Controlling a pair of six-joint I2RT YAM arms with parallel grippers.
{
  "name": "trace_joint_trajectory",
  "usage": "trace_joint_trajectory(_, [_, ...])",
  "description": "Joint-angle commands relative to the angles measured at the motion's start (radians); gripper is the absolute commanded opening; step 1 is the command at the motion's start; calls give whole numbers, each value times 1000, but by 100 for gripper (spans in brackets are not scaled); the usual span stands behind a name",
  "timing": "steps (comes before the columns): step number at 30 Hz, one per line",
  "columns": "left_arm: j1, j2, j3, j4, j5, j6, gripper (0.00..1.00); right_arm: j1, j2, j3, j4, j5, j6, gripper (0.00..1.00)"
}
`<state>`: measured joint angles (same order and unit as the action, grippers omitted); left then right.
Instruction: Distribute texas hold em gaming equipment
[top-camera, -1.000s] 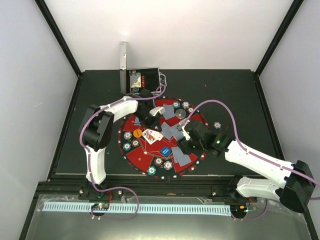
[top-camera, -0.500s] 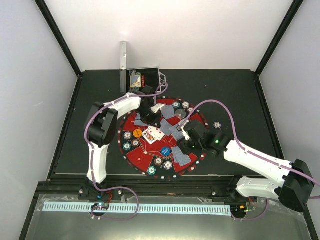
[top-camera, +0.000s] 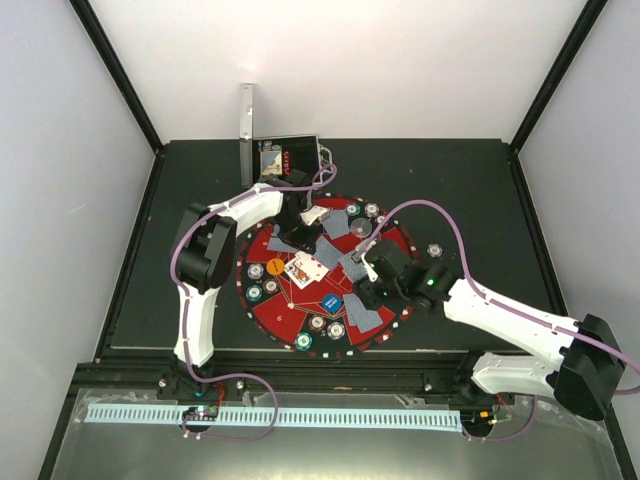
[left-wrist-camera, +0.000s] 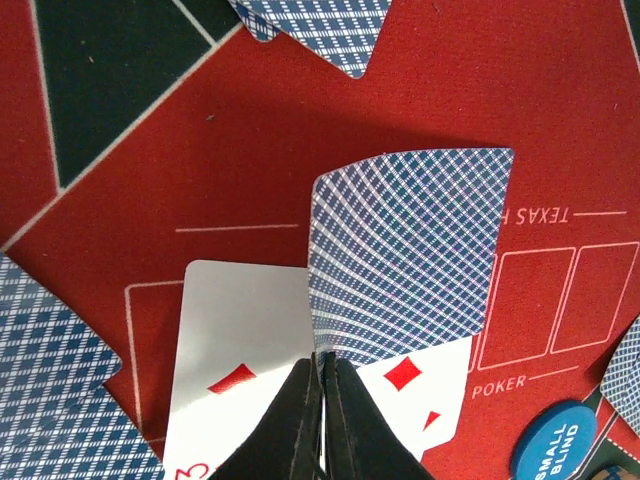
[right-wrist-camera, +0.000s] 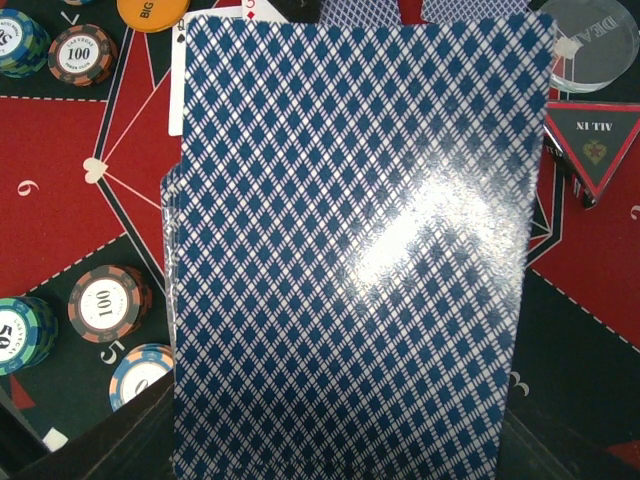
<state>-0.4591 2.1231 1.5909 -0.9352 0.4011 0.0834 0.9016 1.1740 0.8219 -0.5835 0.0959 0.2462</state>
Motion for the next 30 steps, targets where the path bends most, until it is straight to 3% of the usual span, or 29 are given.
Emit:
trace_joint_trajectory(1, [5, 21, 43, -30, -40, 21, 5, -5, 3, 15, 8, 13, 7, 62])
trace_joint_trajectory(4, [5, 16, 43, -28, -60, 15, 13, -6, 0, 18, 5, 20, 9, 62])
trace_joint_trajectory(7, [5, -14, 32, -13, -103, 3, 33, -5, -3, 24, -3, 31, 16, 62])
trace_joint_trajectory(13, [5, -144, -22, 79, -181, -57, 57, -34, -6, 45, -58, 53, 54, 61])
trace_joint_trajectory(21, [-45, -255, -197, 471, -35, -343, 59, -171, -30, 40, -99, 67, 99, 61])
trace_joint_trajectory(30, [-199, -124, -122, 574, -88, -551, 58, -278, -52, 44, -129, 68, 128, 61])
